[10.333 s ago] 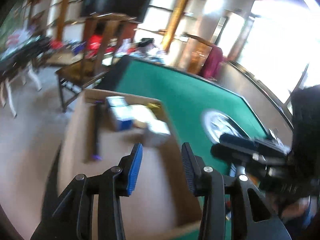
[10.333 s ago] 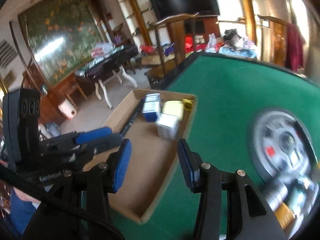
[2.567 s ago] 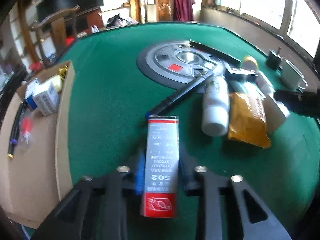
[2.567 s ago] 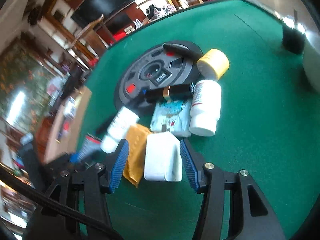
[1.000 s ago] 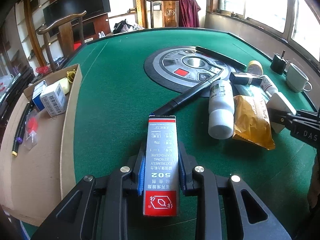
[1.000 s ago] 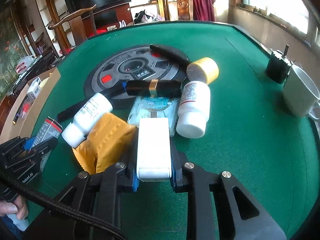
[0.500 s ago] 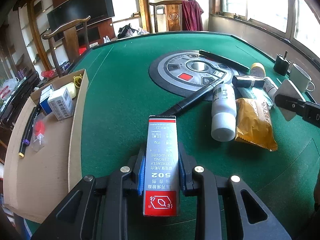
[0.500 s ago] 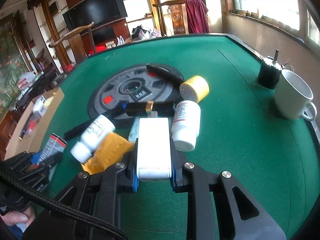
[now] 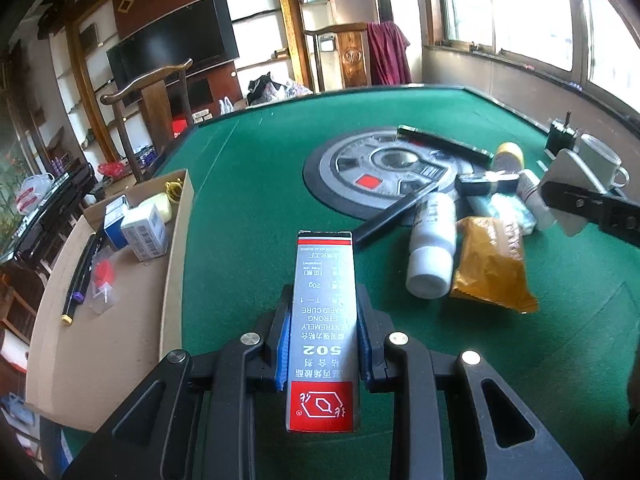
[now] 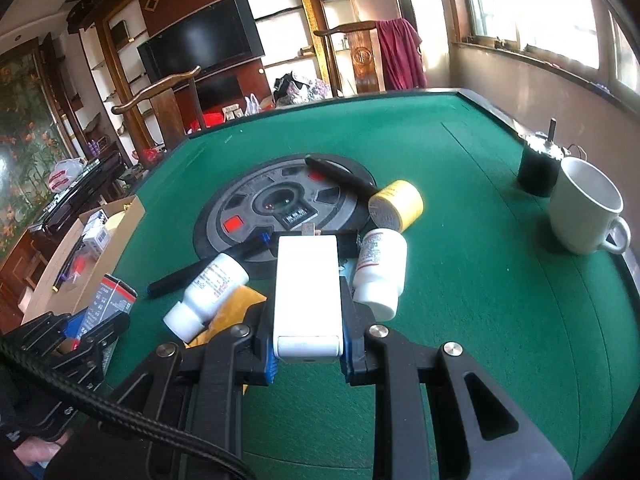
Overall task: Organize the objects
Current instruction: 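Lift the glue box and white box and carry them toward the tray, then lower both boxes into the tray and open both grippers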
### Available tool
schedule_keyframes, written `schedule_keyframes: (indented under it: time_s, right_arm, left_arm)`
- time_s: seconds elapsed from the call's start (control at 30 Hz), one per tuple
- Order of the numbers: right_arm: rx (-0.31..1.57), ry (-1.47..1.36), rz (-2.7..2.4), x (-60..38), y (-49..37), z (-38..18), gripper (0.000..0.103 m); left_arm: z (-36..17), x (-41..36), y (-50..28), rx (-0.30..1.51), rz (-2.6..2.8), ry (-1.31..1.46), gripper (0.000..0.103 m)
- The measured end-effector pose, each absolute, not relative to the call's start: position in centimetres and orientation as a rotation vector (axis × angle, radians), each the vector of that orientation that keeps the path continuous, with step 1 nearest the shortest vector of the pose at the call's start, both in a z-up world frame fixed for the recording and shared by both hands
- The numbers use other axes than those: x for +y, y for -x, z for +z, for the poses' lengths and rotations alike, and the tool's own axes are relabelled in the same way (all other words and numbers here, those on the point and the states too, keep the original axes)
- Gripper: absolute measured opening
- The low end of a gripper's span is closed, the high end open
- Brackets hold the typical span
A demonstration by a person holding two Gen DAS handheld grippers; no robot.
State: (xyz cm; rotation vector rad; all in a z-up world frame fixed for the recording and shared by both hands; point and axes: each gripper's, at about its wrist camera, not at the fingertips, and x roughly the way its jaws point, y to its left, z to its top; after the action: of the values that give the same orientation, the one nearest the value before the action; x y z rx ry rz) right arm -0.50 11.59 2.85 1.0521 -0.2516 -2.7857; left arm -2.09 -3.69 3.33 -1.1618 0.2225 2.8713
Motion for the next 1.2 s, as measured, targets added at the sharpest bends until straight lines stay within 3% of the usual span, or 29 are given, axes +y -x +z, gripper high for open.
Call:
schedule_keyframes:
  time_s: [0.37,0.6,1.0,1.2]
  right_arm:
    - [-0.186,-1.011,-2.639,6.4,-1.2,4.4,0.020]
    - [-0.110,-0.998,-2.462,-0.4,-1.3,6.4,0.020]
    - [0.007,-1.120,-2.188,-14.5,1.6,4.7,0.020]
    - [0.048,-1.251,-2.120,-18.6,4.4,1.7,0.020]
  left_arm:
    - [7.3,-8.5,-0.5,-0.047,2.852,1.091,0.023]
    - [8.8,-15.8,-1.2,-0.200,2.973,1.071,0.023]
    - [4.2,-26.8,0.3,-0.481,3.014,1.324,0.023]
    - [3.0,-28.0,1.7,-0.480,2.983,1.391,0.023]
